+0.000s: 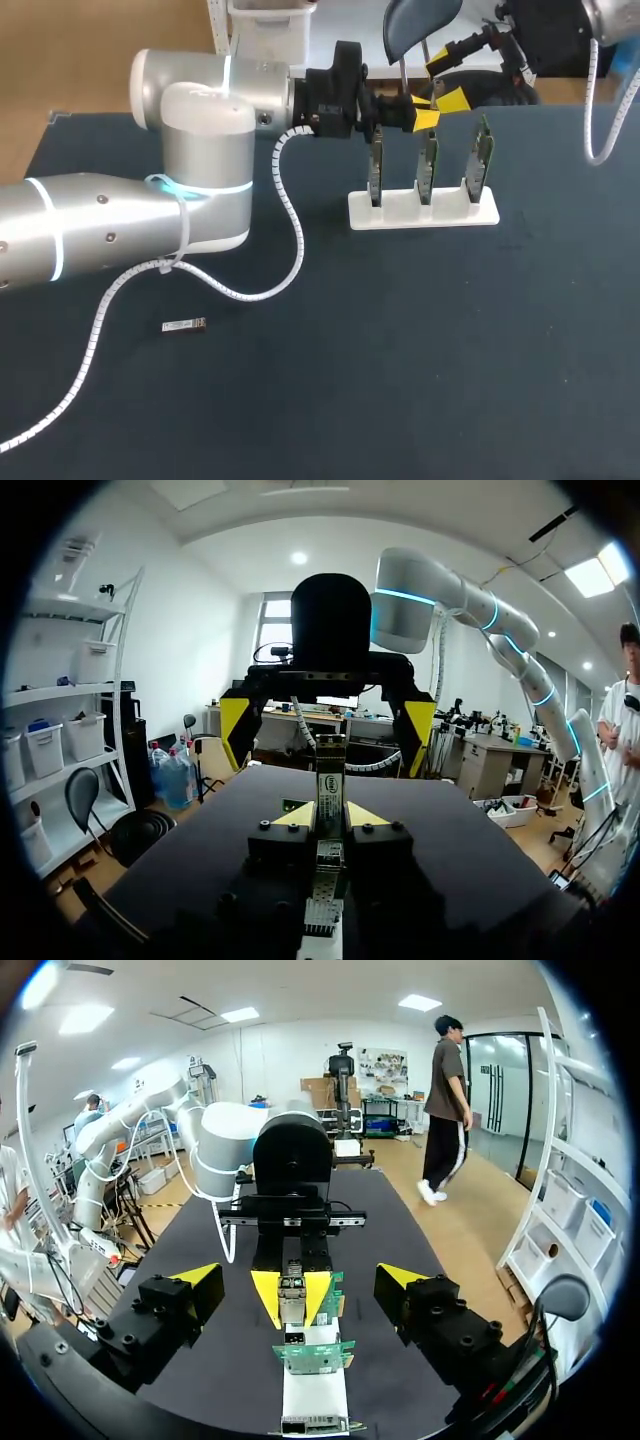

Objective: Pick up the optical module with the left hand, and insert it into the network port with the right hand.

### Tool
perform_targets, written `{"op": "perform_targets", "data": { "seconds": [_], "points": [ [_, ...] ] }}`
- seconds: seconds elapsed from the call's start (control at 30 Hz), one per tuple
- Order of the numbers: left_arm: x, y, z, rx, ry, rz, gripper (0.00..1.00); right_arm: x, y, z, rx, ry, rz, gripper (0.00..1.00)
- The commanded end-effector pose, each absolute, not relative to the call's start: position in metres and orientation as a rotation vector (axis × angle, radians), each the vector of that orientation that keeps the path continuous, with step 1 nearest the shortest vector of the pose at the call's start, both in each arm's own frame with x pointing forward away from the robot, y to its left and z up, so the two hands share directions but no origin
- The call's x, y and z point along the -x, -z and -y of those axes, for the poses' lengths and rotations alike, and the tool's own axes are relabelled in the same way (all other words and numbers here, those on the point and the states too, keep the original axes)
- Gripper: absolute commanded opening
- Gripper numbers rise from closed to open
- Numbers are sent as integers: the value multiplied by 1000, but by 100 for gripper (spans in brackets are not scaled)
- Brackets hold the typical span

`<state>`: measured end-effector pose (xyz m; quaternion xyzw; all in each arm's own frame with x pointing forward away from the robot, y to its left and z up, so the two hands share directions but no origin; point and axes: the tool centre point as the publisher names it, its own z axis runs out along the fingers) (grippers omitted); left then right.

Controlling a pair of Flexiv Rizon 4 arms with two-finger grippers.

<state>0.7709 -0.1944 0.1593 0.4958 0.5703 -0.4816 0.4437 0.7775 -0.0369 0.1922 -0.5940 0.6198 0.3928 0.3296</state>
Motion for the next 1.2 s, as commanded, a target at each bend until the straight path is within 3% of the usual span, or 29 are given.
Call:
{"op": "perform_targets", "data": {
  "seconds": [0.03, 0.63, 0.67, 0.7, 0.73, 1.2],
  "points": [
    [-768, -158, 194, -1220, 1188, -1412, 0, -778, -191, 37, 1551, -1027, -1617, 0],
    [-768, -158, 194, -1220, 1188, -1412, 0, -774, -187, 37, 1545, -1037, -1624, 0],
    [-768, -158, 194, -1220, 1188, -1412, 4, -774, -187, 37, 1545, -1038, -1624, 0],
    [-768, -158, 194, -1220, 1188, -1412, 37, -774, -187, 37, 1544, -1037, -1624, 0],
    [-768, -158, 194, -1220, 1188, -1412, 100, -774, -187, 37, 1544, -1038, -1624, 0],
    [-766, -155, 185, -1274, 1147, -1484, 100, -775, -186, 39, 1538, -1033, -1621, 0]
  ]
}}
